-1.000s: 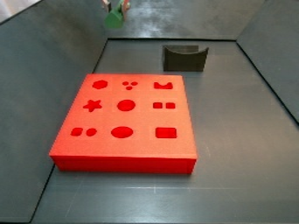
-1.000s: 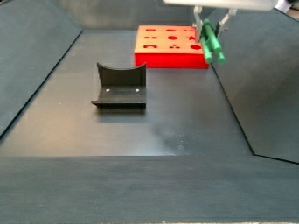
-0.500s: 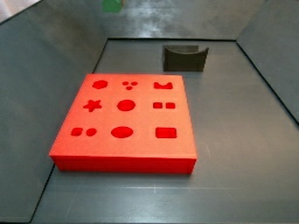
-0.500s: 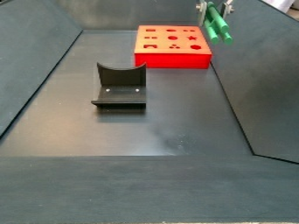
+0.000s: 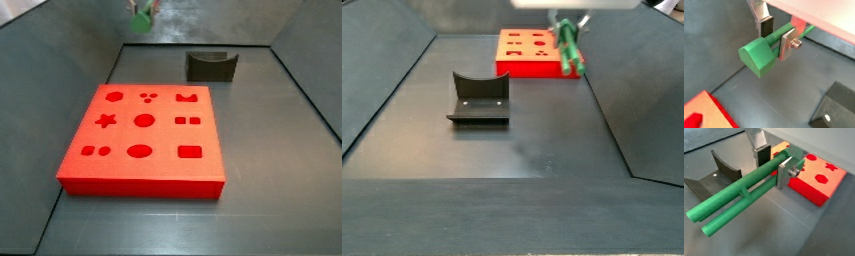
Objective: Pick up the 3 prong object. Move up. Place the 3 prong object on the fixture. Regrasp the 3 prong object. Move to above the board. Insert the 3 prong object.
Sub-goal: Place the 3 prong object on the fixture.
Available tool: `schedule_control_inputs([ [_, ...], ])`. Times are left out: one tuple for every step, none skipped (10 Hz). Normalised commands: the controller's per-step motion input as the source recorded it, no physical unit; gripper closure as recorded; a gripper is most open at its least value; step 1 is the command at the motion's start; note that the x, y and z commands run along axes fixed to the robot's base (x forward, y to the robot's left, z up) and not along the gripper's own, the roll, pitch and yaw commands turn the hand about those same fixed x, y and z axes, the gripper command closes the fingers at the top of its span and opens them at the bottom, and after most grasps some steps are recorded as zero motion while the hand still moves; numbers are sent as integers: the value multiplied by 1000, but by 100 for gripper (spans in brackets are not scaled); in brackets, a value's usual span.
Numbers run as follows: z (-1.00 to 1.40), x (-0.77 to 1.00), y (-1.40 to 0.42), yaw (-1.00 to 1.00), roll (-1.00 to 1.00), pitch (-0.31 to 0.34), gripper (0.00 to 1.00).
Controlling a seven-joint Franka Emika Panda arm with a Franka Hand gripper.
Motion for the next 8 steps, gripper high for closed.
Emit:
schedule_control_inputs([
  [-256, 1000, -44, 16, -68, 130, 100],
  [-237, 1000, -41, 12, -25, 111, 100],
  [-225, 1000, -39, 12, 3, 102, 100],
  [-212, 1000, -36, 11, 29, 94, 100],
  [-192, 1000, -33, 12, 60, 84, 100],
  [-185, 1000, -32, 13, 74, 84, 100],
  [-165, 1000, -30, 15, 102, 84, 100],
  [-159, 1000, -29, 17, 110, 86, 100],
])
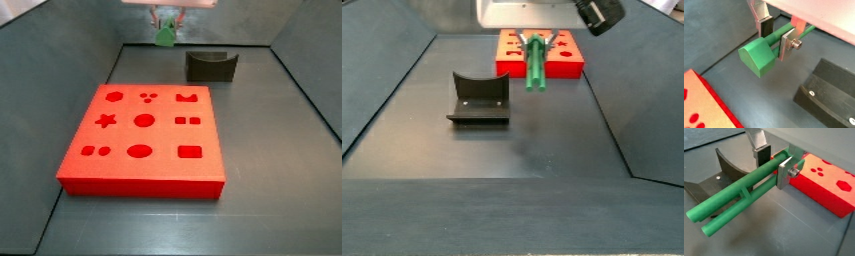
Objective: Pick up the 3 prong object. Move up. Place the 3 prong object on the fixture. Regrasp the 3 prong object. Move to above the board. Insert the 3 prong object.
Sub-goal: Place the 3 prong object on the fixture.
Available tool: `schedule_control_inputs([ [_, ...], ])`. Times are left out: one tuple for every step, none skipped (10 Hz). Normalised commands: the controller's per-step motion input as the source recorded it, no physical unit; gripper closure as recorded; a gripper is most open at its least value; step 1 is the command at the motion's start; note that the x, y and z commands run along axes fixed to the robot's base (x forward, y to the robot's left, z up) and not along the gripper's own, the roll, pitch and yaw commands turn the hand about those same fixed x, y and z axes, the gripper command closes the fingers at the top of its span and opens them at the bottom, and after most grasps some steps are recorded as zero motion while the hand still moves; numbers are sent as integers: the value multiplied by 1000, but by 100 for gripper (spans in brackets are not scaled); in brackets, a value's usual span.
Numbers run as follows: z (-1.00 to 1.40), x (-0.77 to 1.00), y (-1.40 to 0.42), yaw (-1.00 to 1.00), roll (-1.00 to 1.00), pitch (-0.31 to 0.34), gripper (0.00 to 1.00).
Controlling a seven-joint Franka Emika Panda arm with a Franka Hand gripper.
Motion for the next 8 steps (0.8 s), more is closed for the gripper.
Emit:
schedule_control_inputs([
  [-144, 1000, -27, 15, 119, 87, 100],
  [690, 1000, -184, 80, -1000, -32, 100],
  [741, 1000, -168, 71, -1000, -19, 100],
  [722, 1000, -127, 64, -1000, -10, 100],
  [666, 1000, -103, 57, -1000, 1, 100],
  [477, 924, -69, 52, -1000, 14, 100],
  [252, 763, -28, 45, -1000, 25, 100],
  [117, 639, -1, 39, -1000, 36, 100],
])
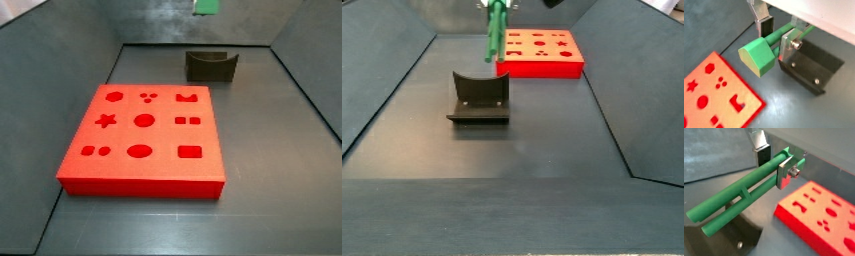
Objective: Pick up the 3 prong object. Move up. Place the 3 prong object on the fixture. Regrasp the 3 prong object. Move to above the board. Insert the 3 prong object.
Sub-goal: Place the 3 prong object on the fixture.
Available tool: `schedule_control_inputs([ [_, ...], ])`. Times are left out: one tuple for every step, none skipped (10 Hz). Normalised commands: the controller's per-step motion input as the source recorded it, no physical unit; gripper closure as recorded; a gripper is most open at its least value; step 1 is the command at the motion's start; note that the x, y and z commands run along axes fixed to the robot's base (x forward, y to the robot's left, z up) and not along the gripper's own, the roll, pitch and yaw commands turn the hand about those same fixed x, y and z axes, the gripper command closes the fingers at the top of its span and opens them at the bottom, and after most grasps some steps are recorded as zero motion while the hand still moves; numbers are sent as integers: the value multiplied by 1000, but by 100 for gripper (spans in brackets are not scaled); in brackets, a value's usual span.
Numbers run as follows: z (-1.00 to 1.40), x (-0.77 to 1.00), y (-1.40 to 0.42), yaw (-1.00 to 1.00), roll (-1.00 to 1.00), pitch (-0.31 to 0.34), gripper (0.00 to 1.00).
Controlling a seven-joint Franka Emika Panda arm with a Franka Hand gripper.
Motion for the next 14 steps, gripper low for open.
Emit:
schedule_control_inputs([
  [68, 497, 17, 28, -1000, 59, 100],
  [43, 392, 27, 19, -1000, 76, 100],
  [15, 288, 33, 8, -1000, 93, 100],
  [1, 186, 35, -7, -1000, 110, 100],
  [2, 68, 40, -35, -1000, 128, 100],
  [1, 34, 37, -65, -1000, 130, 100],
  [-9, 44, 33, -103, -826, 120, 100],
  [-15, 65, 39, -119, -635, 114, 100],
  [-16, 76, 44, -132, -451, 102, 100],
  [-9, 73, 31, -138, -305, 83, 100],
  [-5, 58, 28, -143, -220, 51, 100],
  [-1000, 84, 125, -180, -238, 21, 100],
  [-1000, 92, 125, -172, -220, 1, 100],
  [-1000, 110, 116, -152, -198, -21, 100],
])
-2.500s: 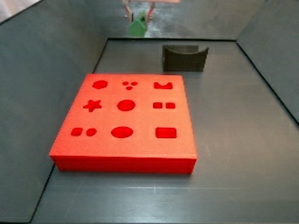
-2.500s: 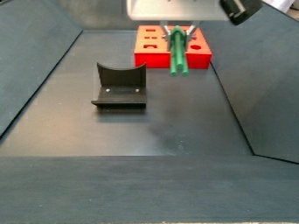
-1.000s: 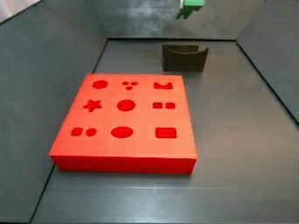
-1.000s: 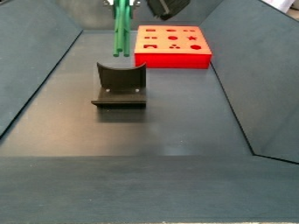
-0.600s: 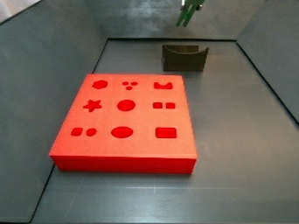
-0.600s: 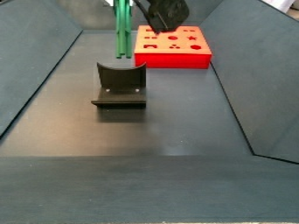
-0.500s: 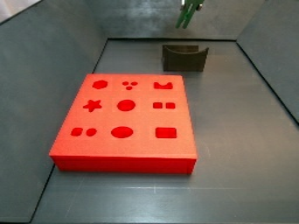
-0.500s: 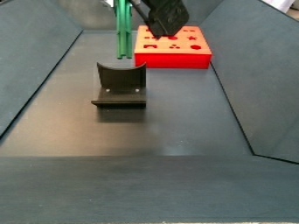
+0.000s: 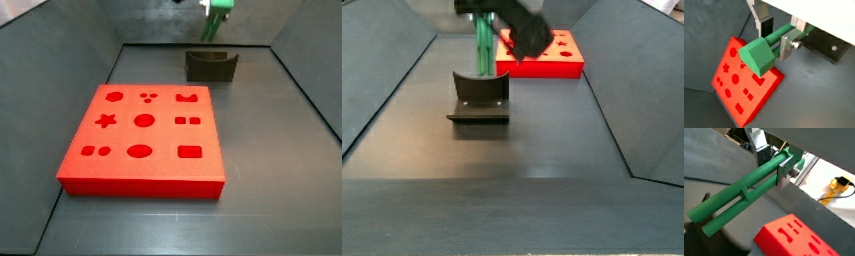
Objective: Pick up the 3 prong object. Move up. Place the 3 prong object on the fixture. Regrasp the 3 prong object. Move to above the board. Insert the 3 prong object.
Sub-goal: Place the 3 prong object on the fixture, then regrasp the 3 prong object.
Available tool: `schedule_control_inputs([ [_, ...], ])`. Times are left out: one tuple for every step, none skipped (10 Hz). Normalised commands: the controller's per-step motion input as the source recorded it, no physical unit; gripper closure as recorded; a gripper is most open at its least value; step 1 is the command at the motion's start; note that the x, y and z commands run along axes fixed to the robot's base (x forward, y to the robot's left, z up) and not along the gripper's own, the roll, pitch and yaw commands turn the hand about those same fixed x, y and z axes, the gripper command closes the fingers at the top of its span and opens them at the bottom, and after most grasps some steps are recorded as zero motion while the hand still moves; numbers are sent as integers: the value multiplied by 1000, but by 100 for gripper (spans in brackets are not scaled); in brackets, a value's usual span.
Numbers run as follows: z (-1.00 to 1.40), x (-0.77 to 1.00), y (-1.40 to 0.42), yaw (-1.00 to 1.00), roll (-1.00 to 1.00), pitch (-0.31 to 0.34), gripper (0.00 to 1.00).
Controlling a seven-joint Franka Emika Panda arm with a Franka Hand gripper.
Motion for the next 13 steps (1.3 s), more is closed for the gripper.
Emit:
schedule_control_inputs([
  [-1000, 114, 106, -119, -157, -50, 100],
  [-1000, 113, 102, -96, -126, -74, 100],
  [-878, 103, 80, -72, -100, -92, 100],
  [-694, 86, 53, -51, -82, -104, 100],
  [-453, 66, 30, -19, -76, -106, 100],
  [-280, 62, 18, -1, -74, -108, 100],
  [0, 0, 0, 0, 0, 0, 0],
  [1000, 0, 0, -35, -87, -17, 0],
  [1000, 1, 2, -32, -83, -19, 0],
  [1000, -10, 10, -13, -62, -28, 0],
  [1000, -17, 11, 1, -48, -34, 0],
  [1000, -30, 16, 17, -33, -37, 0],
  [845, -33, 13, 26, -26, -35, 0],
])
